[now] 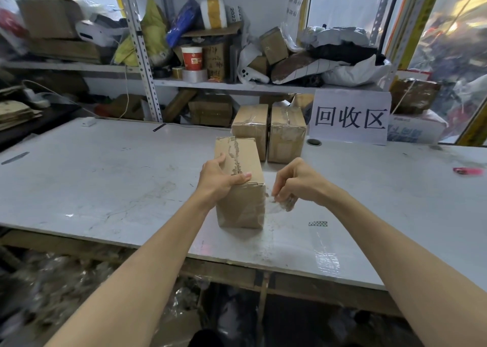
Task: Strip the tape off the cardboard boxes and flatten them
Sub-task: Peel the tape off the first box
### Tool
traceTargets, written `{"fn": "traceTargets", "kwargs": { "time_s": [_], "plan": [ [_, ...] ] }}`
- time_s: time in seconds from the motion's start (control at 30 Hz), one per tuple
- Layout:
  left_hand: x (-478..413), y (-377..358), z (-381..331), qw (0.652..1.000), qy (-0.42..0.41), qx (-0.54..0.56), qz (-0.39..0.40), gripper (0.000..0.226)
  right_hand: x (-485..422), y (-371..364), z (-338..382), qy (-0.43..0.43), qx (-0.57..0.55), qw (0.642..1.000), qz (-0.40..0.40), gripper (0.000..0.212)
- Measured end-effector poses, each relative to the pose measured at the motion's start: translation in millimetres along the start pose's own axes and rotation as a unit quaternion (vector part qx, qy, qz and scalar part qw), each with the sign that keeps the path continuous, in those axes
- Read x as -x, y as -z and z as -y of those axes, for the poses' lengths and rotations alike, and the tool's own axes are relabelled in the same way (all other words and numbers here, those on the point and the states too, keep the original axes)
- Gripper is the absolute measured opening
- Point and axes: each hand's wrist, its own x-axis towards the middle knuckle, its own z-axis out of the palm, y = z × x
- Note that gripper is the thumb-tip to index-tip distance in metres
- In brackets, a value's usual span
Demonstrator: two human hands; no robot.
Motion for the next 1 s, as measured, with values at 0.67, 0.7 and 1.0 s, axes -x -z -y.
{"fn": "traceTargets", "kwargs": {
  "time_s": [0.67,0.7,1.0],
  "plan": [
    [17.0,31.4,-37.1,0.976,-0.096,-0.165,-0.105,0.061,3.1,-9.9,50.7,0.058,-0.12,0.941,-0.311,0.045],
    [16.0,33.6,-39.5,0.975,-0.085,-0.171,-0.111,0.059,4.0,-12.1,54.6,0.048,-0.112,0.937,-0.326,0.057],
    [22.5,31.7,-43.4,0.971,-0.061,-0.176,-0.147,0.057,6.6,-42.3,49.1,0.001,-0.095,0.937,-0.335,0.074]
  ]
}}
